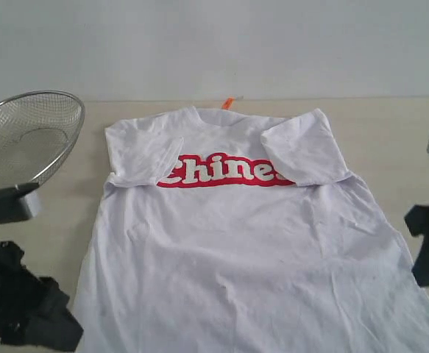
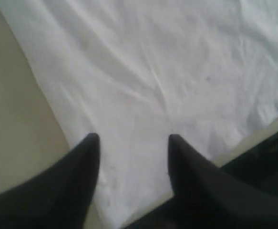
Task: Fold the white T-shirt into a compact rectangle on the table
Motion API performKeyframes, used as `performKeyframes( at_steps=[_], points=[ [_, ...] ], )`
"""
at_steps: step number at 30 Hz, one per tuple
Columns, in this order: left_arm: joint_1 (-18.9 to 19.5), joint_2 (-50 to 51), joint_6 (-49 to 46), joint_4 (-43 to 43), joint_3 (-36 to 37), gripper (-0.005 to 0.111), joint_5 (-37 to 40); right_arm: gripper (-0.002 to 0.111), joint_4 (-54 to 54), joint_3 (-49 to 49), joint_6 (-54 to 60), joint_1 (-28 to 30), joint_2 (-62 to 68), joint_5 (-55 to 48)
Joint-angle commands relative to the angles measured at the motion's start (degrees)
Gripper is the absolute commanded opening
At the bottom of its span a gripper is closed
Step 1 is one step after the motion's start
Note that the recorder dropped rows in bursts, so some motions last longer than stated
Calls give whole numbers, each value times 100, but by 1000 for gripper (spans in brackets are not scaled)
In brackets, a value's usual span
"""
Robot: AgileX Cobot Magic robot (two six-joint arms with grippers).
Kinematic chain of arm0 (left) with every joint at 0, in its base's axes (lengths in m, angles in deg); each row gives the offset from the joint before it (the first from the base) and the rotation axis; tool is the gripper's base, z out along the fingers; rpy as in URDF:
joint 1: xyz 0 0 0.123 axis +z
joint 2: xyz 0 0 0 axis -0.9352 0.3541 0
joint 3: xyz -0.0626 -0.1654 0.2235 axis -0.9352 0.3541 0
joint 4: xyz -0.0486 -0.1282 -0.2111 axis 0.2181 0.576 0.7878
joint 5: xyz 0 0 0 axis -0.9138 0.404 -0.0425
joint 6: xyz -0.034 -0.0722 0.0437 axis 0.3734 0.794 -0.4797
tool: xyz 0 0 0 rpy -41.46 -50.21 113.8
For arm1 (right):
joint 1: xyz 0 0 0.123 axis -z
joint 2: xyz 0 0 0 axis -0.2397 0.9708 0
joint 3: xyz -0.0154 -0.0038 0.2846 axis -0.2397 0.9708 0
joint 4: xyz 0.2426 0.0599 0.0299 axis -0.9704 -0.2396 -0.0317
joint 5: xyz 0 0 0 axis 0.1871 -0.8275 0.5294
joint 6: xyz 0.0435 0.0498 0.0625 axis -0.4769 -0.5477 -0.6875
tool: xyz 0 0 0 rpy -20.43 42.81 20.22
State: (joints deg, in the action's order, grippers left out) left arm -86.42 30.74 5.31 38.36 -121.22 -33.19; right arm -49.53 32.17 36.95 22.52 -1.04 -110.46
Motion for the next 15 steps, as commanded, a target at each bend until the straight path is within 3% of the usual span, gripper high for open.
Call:
performKeyframes(
  at_steps=[1, 8, 15],
  points=[
    [-16, 6, -6, 382, 214, 72, 649, 51, 467, 286, -342, 50, -21, -247],
    [-16, 6, 198, 53, 424, 71, 914, 51, 888, 337, -771, 50, -21, -914],
    [-16, 6, 709, -283, 666, 71, 752, 51, 869, 1079, -779, 50, -21, -70]
  ],
)
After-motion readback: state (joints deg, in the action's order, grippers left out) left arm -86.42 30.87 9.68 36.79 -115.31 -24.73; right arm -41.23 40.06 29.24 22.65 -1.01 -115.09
